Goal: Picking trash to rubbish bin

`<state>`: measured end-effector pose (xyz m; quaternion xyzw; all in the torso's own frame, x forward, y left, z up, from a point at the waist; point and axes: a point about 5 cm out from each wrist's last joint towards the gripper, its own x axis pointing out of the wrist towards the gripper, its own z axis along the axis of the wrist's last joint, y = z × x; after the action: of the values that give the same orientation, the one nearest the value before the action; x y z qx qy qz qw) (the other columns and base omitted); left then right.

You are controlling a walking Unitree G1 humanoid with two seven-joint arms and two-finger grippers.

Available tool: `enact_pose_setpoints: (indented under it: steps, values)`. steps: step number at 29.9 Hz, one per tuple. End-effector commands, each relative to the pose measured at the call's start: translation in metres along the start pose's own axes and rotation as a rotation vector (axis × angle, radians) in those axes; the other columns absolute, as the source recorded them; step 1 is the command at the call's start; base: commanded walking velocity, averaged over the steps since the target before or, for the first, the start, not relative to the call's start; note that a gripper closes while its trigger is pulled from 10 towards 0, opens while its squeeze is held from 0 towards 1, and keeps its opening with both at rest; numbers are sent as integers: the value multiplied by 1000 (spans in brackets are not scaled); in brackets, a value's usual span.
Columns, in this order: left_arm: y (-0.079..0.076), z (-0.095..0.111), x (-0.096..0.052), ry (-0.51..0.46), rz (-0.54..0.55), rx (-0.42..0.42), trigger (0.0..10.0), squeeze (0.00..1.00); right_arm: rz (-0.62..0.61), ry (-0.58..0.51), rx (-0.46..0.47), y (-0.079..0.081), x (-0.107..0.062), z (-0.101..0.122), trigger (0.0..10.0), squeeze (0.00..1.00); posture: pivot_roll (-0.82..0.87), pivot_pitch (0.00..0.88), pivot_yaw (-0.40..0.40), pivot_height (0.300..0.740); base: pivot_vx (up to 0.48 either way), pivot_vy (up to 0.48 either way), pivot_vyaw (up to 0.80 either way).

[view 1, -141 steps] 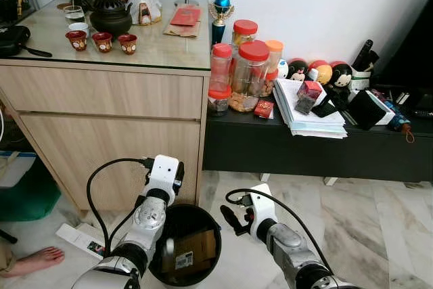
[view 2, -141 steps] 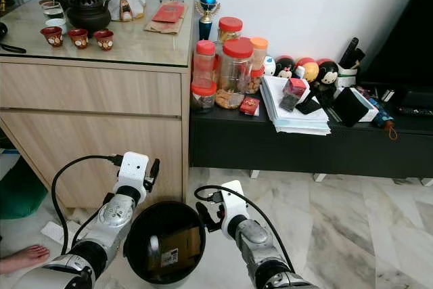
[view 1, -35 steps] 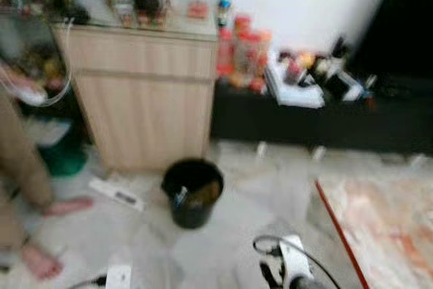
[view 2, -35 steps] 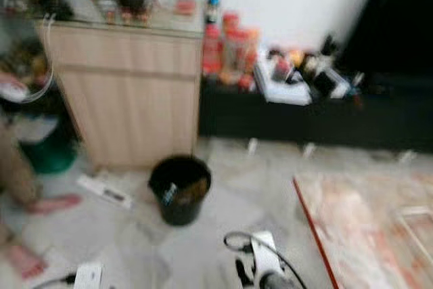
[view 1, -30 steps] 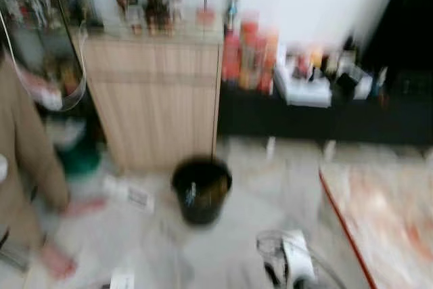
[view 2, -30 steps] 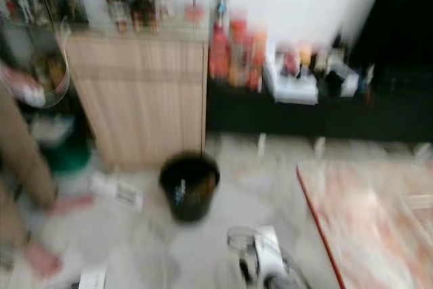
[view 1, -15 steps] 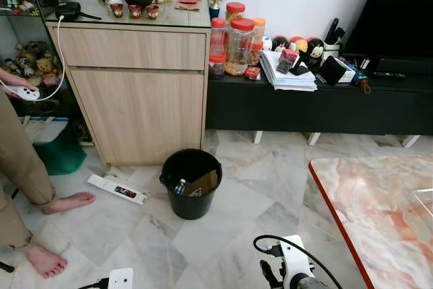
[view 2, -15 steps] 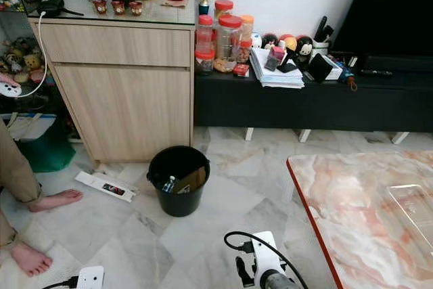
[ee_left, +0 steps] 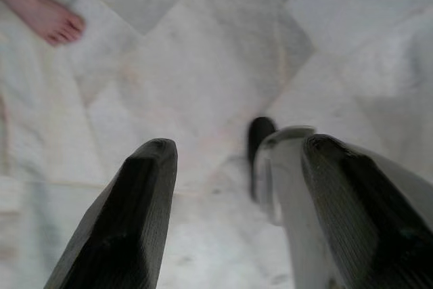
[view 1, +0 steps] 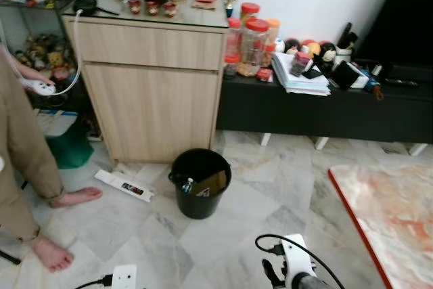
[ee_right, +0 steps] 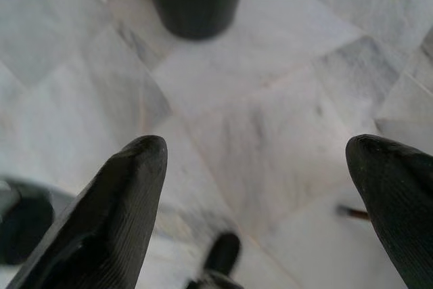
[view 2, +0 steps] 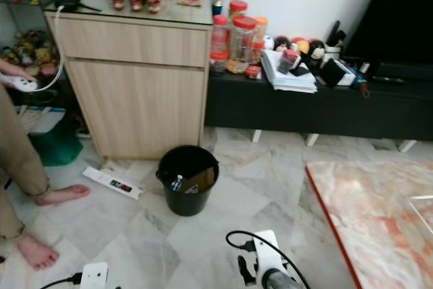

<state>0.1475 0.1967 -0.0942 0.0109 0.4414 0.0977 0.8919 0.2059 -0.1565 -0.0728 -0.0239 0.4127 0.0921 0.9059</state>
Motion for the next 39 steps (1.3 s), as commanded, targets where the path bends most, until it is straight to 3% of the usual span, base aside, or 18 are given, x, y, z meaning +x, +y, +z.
enact_pose_setpoints:
  steps: [1, 39]
  values:
    - [-5, -2, 0, 15, -15, 2, 10000, 0, -31, 30, 1, -10, -4, -9, 10000, 0, 47, 0, -115, 740, 0, 480, 0]
    - [-8, 4, 1, -3, -21, 0, 10000, 0, -29, 21, 0, -11, -3, -4, 10000, 0, 40, 0, -119, 740, 0, 50, 0]
